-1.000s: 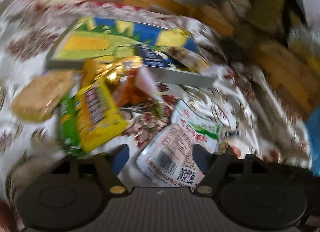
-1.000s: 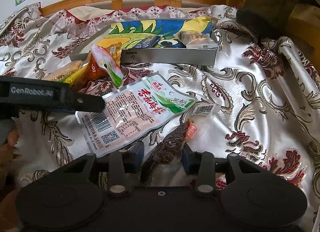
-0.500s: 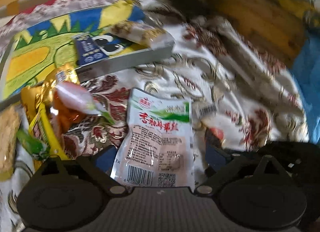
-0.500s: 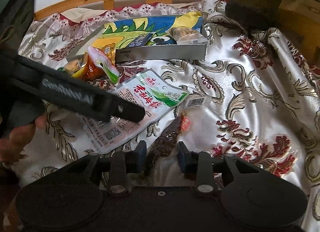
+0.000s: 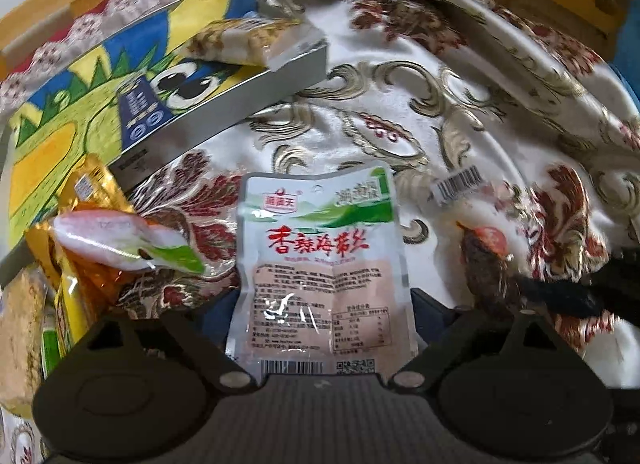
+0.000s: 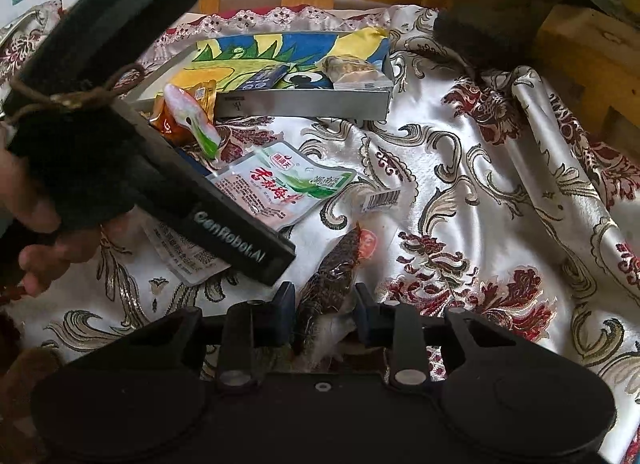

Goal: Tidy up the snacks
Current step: 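Lift the seaweed packet with the left tool while the right tool lifts the fish snack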

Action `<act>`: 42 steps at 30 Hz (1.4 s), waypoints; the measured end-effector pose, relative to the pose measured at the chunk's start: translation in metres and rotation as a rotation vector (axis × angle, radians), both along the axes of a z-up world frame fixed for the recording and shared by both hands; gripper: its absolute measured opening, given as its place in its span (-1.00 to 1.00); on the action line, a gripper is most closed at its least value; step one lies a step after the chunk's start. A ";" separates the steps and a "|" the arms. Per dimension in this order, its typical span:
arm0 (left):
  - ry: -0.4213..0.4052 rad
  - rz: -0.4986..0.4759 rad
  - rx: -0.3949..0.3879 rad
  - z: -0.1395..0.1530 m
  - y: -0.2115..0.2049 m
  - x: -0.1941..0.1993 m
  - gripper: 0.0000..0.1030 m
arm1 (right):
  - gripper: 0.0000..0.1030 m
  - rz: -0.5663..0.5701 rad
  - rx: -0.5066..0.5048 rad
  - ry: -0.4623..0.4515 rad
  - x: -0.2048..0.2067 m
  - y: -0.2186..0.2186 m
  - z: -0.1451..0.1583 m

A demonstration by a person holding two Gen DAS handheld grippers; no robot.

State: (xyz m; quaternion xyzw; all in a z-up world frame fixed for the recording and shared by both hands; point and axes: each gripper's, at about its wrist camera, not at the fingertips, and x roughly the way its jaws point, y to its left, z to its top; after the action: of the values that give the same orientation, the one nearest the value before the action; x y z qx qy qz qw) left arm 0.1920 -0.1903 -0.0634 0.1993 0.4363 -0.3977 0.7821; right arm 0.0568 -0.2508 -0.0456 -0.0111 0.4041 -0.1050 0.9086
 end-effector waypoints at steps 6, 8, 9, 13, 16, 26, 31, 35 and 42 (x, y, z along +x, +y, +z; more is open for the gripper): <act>0.026 0.046 -0.034 0.007 0.016 -0.004 0.54 | -0.35 -0.006 0.014 -0.002 0.000 -0.001 0.000; 0.054 0.074 -0.053 0.010 0.025 -0.005 0.49 | -0.35 -0.008 0.016 -0.003 -0.001 -0.001 0.000; 0.068 0.087 -0.062 0.011 0.029 -0.006 0.45 | -0.35 -0.007 0.015 -0.002 0.000 -0.001 0.000; 0.114 0.160 -0.085 0.014 0.048 -0.012 0.32 | -0.35 0.007 0.017 -0.011 -0.002 0.001 0.001; 0.129 0.245 -0.098 0.016 0.060 -0.018 0.25 | -0.35 0.020 0.021 -0.030 -0.002 0.003 0.001; 0.085 0.410 -0.280 -0.003 0.087 -0.038 0.34 | 0.14 -0.037 0.203 -0.065 0.000 -0.014 -0.002; 0.139 0.442 -0.376 -0.010 0.105 -0.033 0.30 | 0.18 -0.060 0.244 -0.061 0.002 -0.018 -0.006; 0.158 0.465 -0.422 -0.012 0.115 -0.032 0.23 | -0.11 -0.075 0.214 -0.055 0.002 -0.016 -0.008; 0.142 0.481 -0.427 -0.009 0.120 -0.042 0.05 | -0.42 -0.046 0.196 -0.079 0.001 -0.012 -0.005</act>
State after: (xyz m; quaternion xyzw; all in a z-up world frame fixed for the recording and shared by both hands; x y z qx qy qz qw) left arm 0.1501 -0.0708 -0.0721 -0.1062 0.4311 -0.2970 0.8454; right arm 0.0580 -0.2623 -0.0508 0.0915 0.3762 -0.0860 0.9180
